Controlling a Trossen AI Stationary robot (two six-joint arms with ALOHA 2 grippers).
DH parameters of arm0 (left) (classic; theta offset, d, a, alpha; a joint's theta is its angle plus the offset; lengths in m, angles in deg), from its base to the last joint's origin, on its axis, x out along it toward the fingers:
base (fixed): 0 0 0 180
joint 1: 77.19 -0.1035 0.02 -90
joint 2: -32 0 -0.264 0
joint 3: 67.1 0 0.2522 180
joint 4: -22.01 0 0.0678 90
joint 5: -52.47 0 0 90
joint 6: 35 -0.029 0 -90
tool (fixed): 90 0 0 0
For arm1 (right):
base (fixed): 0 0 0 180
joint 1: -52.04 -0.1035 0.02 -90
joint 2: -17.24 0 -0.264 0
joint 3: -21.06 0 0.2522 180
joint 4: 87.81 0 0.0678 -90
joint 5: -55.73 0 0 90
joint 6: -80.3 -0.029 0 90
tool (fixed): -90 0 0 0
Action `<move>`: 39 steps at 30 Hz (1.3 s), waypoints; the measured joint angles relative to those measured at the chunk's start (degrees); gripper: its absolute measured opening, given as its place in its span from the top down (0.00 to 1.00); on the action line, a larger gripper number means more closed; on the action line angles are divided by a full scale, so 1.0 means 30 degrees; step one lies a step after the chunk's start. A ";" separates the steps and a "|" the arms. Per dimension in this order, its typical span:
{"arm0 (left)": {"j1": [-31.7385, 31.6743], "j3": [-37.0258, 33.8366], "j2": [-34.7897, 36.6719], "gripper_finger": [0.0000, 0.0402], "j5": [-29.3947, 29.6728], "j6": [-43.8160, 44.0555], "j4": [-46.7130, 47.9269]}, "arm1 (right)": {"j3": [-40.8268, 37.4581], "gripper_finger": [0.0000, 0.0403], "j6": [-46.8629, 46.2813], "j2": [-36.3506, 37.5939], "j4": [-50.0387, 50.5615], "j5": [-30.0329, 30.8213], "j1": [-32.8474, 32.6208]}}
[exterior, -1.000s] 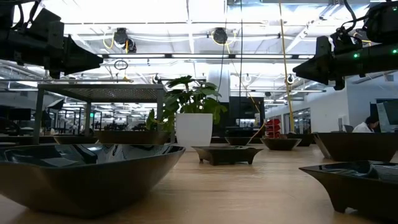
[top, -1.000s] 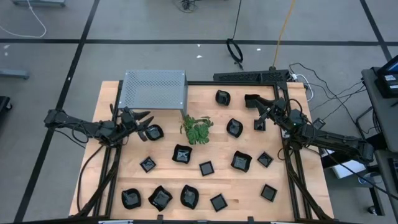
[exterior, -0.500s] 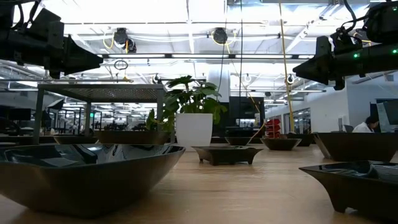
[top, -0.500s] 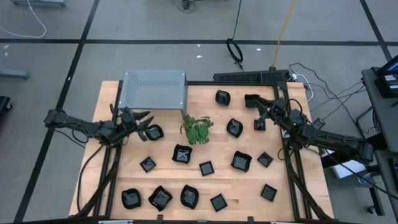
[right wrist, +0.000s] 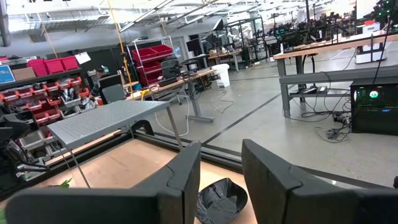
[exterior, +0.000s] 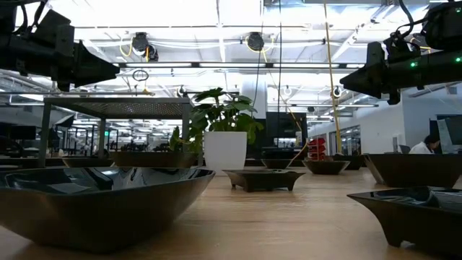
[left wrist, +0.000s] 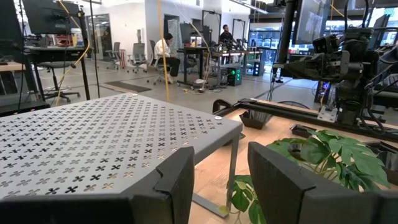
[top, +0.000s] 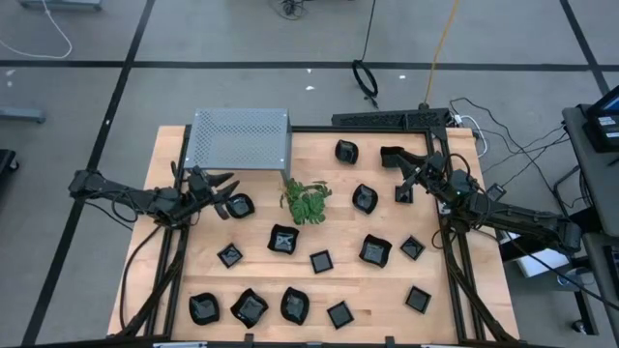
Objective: Pick & Place Mini shaped plates
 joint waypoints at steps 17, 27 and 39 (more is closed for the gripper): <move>-0.0005 0.0004 -0.0002 0.62 0.0004 0.0086 -0.1156 | 0.0000 0.74 0.0000 0.0005 -0.0005 -0.0004 0.0000; -0.0005 0.0005 0.0005 0.62 -0.0001 0.2263 -0.4673 | 0.0000 0.74 0.0002 0.0002 -0.0003 0.0000 0.0003; -0.0041 0.0211 -0.0002 0.62 -0.0979 -0.0669 -0.6078 | 0.0000 0.74 -0.0005 0.0007 0.0000 -0.0003 0.0005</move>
